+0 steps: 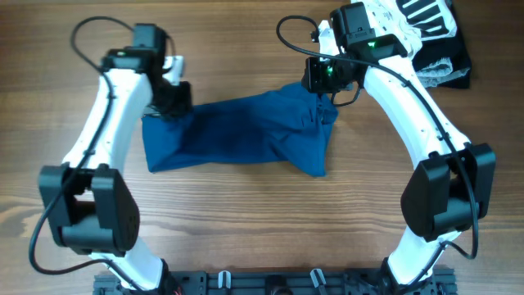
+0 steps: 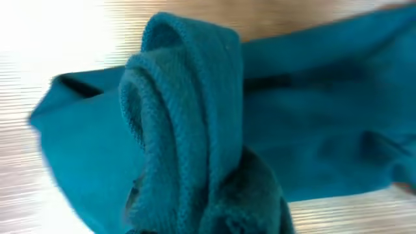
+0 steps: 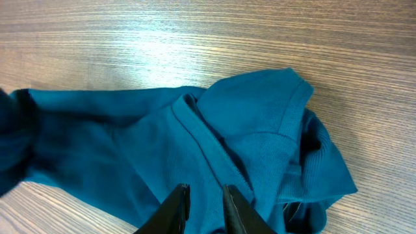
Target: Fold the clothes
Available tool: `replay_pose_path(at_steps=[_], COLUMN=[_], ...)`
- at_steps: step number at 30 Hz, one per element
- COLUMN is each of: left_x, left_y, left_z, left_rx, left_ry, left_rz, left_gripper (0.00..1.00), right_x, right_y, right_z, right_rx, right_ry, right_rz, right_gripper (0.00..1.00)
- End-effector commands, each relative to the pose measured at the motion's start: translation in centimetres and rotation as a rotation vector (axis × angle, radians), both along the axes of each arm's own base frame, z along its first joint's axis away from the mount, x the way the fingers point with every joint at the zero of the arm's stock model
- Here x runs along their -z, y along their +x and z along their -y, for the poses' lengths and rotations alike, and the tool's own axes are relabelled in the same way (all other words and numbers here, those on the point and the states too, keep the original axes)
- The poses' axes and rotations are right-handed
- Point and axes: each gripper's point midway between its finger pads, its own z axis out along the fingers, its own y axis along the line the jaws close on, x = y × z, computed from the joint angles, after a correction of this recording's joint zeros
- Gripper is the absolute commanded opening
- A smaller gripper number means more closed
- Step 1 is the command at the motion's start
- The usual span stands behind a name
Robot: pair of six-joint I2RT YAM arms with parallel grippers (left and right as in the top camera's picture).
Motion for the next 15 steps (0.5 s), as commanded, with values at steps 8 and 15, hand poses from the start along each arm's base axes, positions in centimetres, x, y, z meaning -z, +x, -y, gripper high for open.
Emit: replay_pose_path(at_steps=[8,15], left_x=[1.6,-5.8], left_y=[-0.8,1.1], left_z=[4.7,-0.2], left_rx=[0.061,-0.057], left_ry=[-0.037,-0.049], left_rz=[-0.056,0.055], left_gripper=[1.00,1.00], right_x=[1.3,9.1], right_y=[-0.5,-4.6], right_z=[1.4,5.9], right_rx=[0.011,0.134], right_ry=[-0.057,-0.038], right_rz=[-0.035,-0.233], right_gripper=[0.54,0.88])
